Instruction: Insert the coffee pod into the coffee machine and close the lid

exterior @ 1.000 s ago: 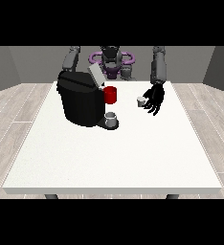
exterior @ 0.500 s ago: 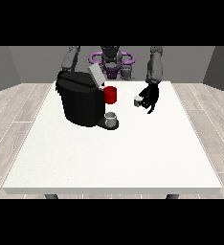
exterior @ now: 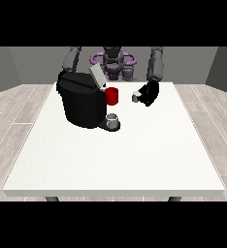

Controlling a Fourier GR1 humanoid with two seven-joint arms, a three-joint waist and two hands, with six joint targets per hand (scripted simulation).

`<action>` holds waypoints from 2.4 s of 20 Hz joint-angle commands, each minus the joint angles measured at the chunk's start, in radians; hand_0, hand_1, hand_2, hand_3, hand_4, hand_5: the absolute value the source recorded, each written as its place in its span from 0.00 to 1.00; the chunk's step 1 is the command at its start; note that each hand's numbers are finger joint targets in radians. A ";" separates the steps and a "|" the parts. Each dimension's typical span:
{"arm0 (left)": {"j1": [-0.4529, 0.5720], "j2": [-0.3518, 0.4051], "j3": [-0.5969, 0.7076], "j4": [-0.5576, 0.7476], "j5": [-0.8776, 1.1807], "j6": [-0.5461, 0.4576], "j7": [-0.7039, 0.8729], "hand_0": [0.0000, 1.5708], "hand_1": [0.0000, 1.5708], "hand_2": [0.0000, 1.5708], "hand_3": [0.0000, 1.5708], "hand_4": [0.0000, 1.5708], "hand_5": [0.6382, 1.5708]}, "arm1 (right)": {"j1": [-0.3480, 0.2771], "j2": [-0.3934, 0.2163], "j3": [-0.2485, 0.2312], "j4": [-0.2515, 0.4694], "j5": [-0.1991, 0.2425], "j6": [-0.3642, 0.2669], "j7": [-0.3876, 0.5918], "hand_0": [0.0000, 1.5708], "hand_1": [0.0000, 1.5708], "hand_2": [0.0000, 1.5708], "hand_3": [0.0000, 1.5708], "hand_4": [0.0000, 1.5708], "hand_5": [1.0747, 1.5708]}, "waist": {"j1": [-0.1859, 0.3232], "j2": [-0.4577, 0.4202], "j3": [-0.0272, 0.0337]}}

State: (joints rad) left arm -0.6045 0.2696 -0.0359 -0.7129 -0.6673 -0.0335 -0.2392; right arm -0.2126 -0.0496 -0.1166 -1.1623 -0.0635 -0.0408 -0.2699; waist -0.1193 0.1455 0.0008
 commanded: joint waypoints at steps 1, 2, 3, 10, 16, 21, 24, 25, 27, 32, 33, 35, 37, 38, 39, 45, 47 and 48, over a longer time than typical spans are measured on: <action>-0.043 -0.036 0.028 -0.004 0.029 -0.037 0.032 0.93 0.93 0.91 0.86 0.36 1.00 | -0.027 -0.008 -0.022 0.045 -0.021 0.003 0.008 0.00 0.00 0.00 0.00 0.18 1.00 | 0.014 -0.018 -0.0007; -0.069 -0.010 0.013 -0.033 0.028 -0.113 0.064 0.96 0.96 0.93 0.85 0.38 1.00 | -0.028 -0.033 -0.021 0.064 0.002 -0.004 0.026 0.00 0.00 0.00 0.00 0.18 1.00 | 0.037 -0.064 -0.0005; -0.033 -0.027 0.015 -0.009 0.029 -0.104 0.048 0.96 0.96 0.91 0.83 0.36 1.00 | 0.027 0.023 0.024 0.010 0.011 -0.028 0.048 0.00 0.00 0.00 0.00 0.16 1.00 | 0.007 -0.095 -0.0009; -0.150 -0.043 0.042 -0.084 0.045 -0.144 0.122 0.80 0.80 0.83 0.80 0.37 1.00 | -0.047 -0.055 -0.024 0.113 0.002 0.018 -0.008 0.00 0.00 0.00 0.00 0.14 1.00 | 0.029 -0.077 -0.0006; -0.087 -0.032 0.072 -0.113 0.097 -0.242 0.136 0.76 0.76 0.80 0.83 0.36 1.00 | 0.050 -0.030 0.013 0.085 0.010 0.028 0.000 0.00 0.00 0.00 0.00 0.21 1.00 | 0.039 -0.155 -0.0007; -0.160 -0.057 0.047 -0.151 0.065 -0.241 0.189 0.96 0.96 0.94 0.89 0.40 1.00 | 0.023 -0.012 0.016 0.087 0.020 -0.001 -0.021 0.00 0.00 0.00 0.00 0.20 1.00 | 0.018 -0.143 -0.0006; -0.196 -0.080 0.068 -0.187 0.093 -0.246 0.215 0.87 0.87 0.89 0.86 0.42 1.00 | 0.042 -0.062 -0.032 0.152 0.000 0.046 -0.121 0.00 0.00 0.00 0.00 0.11 1.00 | 0.029 -0.108 -0.0003; -0.249 -0.042 0.109 -0.156 0.098 -0.235 0.234 0.87 0.87 0.90 0.87 0.42 1.00 | 0.004 -0.061 -0.016 0.097 -0.015 0.058 -0.036 0.00 0.00 0.00 0.00 0.13 1.00 | -0.016 -0.097 -0.0006; -0.254 -0.081 0.110 -0.166 0.110 -0.220 0.255 0.89 0.89 0.91 0.87 0.42 1.00 | 0.011 -0.028 -0.011 0.124 -0.006 0.038 -0.101 0.00 0.00 0.00 0.00 0.11 1.00 | -0.009 -0.077 -0.0005; -0.348 0.014 0.185 -0.128 0.150 -0.264 0.247 0.96 0.96 0.94 0.72 0.40 1.00 | -0.049 -0.072 -0.020 0.079 -0.031 0.080 -0.044 0.00 0.00 0.00 0.00 0.15 1.00 | -0.057 -0.017 -0.0007; -0.322 -0.007 0.162 -0.146 0.139 -0.252 0.238 0.88 0.88 0.90 0.80 0.38 1.00 | -0.031 -0.076 -0.048 0.117 -0.056 0.101 -0.099 0.00 0.00 0.00 0.00 0.15 1.00 | -0.037 -0.014 -0.0005; -0.406 0.029 0.228 -0.083 0.156 -0.226 0.300 0.86 0.86 0.90 0.86 0.38 1.00 | -0.077 -0.079 -0.002 0.045 -0.048 0.134 -0.033 0.00 0.00 0.00 0.00 0.09 1.00 | -0.122 0.033 -0.0009; -0.365 0.038 0.219 -0.071 0.146 -0.201 0.230 0.90 0.90 0.92 0.87 0.41 1.00 | -0.063 -0.098 0.011 0.027 -0.033 0.149 -0.035 0.00 0.00 0.00 0.00 0.08 1.00 | -0.118 0.052 -0.0010; -0.426 0.058 0.229 -0.073 0.148 -0.214 0.265 0.93 0.93 0.93 0.87 0.42 1.00 | -0.105 -0.113 -0.011 0.048 -0.047 0.154 -0.041 0.00 0.00 0.00 0.00 0.09 1.00 | -0.113 0.076 -0.0007; -0.418 0.068 0.245 -0.055 0.153 -0.194 0.248 0.94 0.94 0.94 0.86 0.41 1.00 | -0.098 -0.108 0.009 0.024 -0.040 0.163 -0.025 0.00 0.00 0.00 0.00 0.08 1.00 | -0.127 0.084 -0.0009; -0.487 0.062 0.253 -0.049 0.166 -0.189 0.292 0.95 0.95 0.94 0.90 0.38 1.00 | -0.107 -0.093 0.011 0.093 -0.031 0.187 -0.117 0.00 0.00 0.00 0.00 0.10 1.00 | -0.107 0.114 -0.0004; -0.511 0.087 0.280 -0.032 0.182 -0.182 0.271 0.92 0.92 0.93 0.88 0.38 1.00 | -0.119 -0.101 0.014 0.087 -0.030 0.201 -0.124 0.00 0.00 0.00 0.00 0.18 1.00 | -0.130 0.163 -0.0005; -0.506 0.058 0.251 -0.036 0.168 -0.181 0.275 0.93 0.93 0.94 0.89 0.38 1.00 | -0.139 -0.086 0.012 0.101 -0.024 0.174 -0.121 0.00 0.00 0.00 0.00 0.19 1.00 | -0.111 0.142 -0.0004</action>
State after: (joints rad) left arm -1.0877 0.3403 0.2180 -0.7582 -0.5021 -0.2272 0.0345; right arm -0.3252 -0.1384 -0.0991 -1.0873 -0.0904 0.1358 -0.3716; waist -0.2371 0.2679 0.0002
